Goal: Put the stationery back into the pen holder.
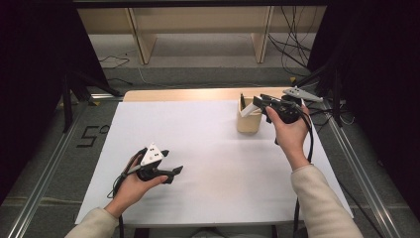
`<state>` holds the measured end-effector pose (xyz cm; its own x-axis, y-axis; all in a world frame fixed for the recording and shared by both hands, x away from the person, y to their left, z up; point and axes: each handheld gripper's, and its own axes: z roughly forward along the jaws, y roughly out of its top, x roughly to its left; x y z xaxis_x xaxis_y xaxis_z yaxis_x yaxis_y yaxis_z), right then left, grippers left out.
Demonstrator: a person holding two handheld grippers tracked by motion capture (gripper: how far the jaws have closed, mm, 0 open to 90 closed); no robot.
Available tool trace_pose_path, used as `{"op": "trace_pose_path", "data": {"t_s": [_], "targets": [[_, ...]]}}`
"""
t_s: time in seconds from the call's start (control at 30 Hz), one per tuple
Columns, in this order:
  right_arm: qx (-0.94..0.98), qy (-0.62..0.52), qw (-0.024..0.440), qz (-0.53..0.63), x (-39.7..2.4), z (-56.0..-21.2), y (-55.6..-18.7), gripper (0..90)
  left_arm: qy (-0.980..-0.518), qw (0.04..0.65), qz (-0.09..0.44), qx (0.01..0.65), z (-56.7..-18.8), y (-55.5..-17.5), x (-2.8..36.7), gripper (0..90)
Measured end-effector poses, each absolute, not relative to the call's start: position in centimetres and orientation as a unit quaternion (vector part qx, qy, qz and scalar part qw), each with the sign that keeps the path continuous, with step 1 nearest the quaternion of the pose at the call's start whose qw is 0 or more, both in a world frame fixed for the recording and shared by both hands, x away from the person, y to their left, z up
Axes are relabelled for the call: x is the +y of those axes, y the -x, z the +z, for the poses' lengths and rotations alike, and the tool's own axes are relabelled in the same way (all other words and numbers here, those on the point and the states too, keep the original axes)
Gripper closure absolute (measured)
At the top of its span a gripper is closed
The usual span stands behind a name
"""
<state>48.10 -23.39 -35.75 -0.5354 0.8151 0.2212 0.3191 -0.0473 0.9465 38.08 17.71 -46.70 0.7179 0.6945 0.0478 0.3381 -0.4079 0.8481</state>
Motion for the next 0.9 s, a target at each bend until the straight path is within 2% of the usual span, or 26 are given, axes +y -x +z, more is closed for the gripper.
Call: {"op": "trace_pose_path", "data": {"t_s": [0.9], "targets": [[0.650, -0.461, 0.245, 0.552, -23.7, -36.4, -50.7, 65.5, -0.816, 0.441, 0.200, 0.317, -46.9, -38.2, 17.6, 22.3]]}}
